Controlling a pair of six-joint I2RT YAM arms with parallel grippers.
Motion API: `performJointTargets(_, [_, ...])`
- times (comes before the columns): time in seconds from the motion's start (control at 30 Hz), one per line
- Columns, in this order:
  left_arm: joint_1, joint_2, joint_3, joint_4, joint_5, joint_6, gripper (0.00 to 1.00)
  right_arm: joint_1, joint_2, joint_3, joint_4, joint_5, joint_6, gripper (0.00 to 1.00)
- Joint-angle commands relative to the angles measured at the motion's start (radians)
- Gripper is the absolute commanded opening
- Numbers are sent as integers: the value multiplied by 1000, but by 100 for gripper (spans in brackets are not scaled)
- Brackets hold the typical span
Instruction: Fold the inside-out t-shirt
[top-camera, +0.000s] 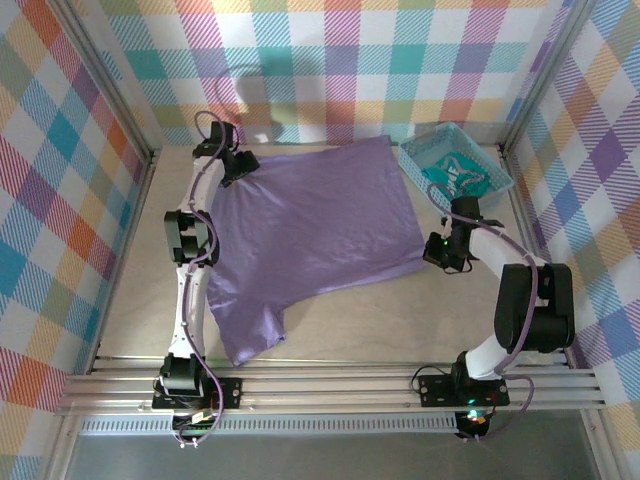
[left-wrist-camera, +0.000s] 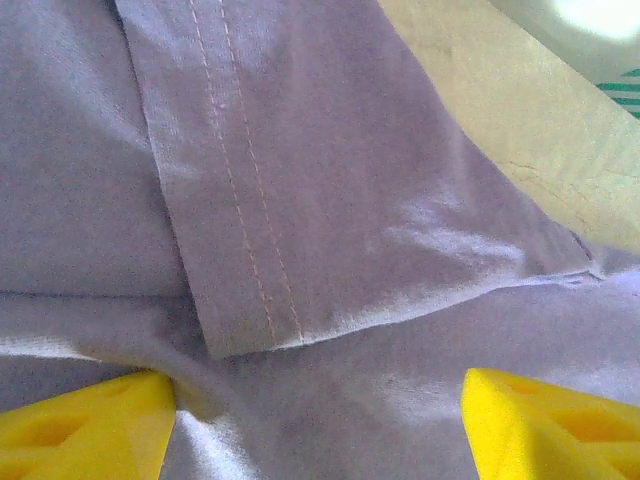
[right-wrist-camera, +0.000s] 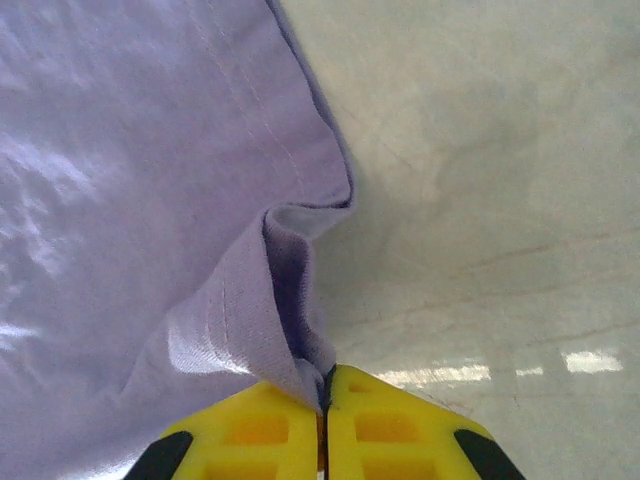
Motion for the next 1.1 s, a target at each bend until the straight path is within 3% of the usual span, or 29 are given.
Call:
performJointTargets(0.0, [14, -45, 35, -44, 43, 28, 76, -7, -10, 17, 8, -17, 1, 7])
performJointTargets(0.13, [6, -236, -111, -64, 44, 62, 76, -7, -53, -9, 5, -33, -2, 7])
performJointTargets(0.23, [-15, -505, -497, 96, 13, 66, 76, -7, -80, -25, 2, -37, -7, 7])
performJointTargets(0.47, [-68, -1042, -1320, 391, 18, -85, 76, 8, -140, -55, -4, -89, -12, 7])
performJointTargets(0.63, [-145, -1292, -1641, 365, -20, -114, 75, 44, -180, -79, 10, -107, -30, 8])
performJointTargets(0.8, [-212, -1564, -1906, 212, -110, -139, 75, 55, -202, -81, 6, -97, -32, 8])
performJointTargets(0.93, [-284, -1751, -2073, 113, -133, -240, 73, 59, -204, -96, 11, -66, -35, 7])
performJointTargets(1.07, [-394, -1840, -2151, 19, -185, -372, 70, 58, -208, -83, -6, -61, -36, 7])
